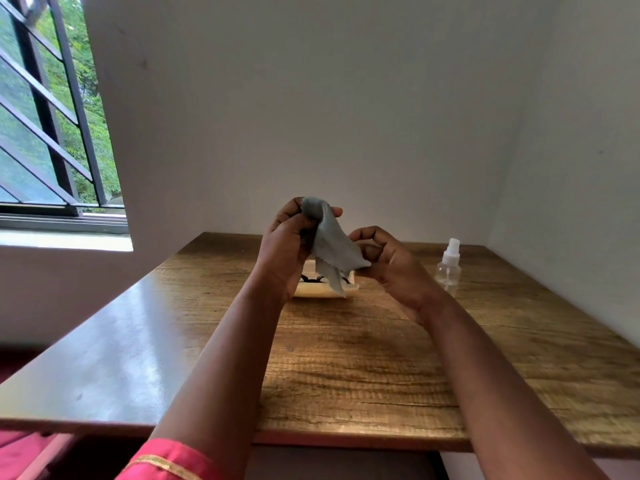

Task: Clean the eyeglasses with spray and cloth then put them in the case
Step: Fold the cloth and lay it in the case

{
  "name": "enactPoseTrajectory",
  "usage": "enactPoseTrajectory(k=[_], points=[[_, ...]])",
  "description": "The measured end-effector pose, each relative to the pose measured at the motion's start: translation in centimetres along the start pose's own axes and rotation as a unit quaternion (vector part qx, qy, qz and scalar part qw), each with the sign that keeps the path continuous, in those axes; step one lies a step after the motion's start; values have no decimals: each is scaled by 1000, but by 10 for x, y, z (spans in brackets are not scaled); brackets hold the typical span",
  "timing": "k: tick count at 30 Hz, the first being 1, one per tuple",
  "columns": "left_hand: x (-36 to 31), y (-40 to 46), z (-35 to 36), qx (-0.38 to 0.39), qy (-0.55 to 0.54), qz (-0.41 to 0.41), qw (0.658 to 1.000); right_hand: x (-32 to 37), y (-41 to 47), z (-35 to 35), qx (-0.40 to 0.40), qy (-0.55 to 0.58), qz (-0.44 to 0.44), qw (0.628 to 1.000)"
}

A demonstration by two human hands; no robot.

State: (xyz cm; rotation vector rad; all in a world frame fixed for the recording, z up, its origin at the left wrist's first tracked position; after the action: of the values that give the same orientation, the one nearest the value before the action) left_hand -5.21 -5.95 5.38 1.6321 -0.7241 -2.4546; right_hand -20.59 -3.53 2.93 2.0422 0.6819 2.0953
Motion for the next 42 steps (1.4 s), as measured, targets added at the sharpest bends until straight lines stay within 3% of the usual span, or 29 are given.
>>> enactPoseTrajectory(k=[9,19,25,34,39,42], points=[[-3,-3,-1,-17,29,-14,999,6,-2,-27,-162,-32,-49,985],[-2,-4,3,-12,-12,-16,1000,-5,-1,-7,-24,-97,1,995],[-2,-4,4,4,-14,-22,1000,4,-2,-4,-39,-78,-50,995],[1,-1,1,-7,-6,-26,1000,0,-1,-8,-46,-62,-15,997],[2,-1,0,-19,-3,-31,999,3,-3,3,29,-48,-26,998],[2,-2,0,-26,-6,-36,999,2,-5,8,46,-108,-43,992]])
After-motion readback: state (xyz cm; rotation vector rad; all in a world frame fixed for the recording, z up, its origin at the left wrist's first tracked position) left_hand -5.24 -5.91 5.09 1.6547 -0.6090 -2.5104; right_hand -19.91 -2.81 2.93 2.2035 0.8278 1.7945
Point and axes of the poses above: each hand's wrist, its own y-axis towards the middle knuckle, its own z-axis out of the palm, x = y × z, the point moved 6 cm from there along y, towards the middle knuckle, and after that the axes turned 7 degrees about y, right-handed, at the moved point
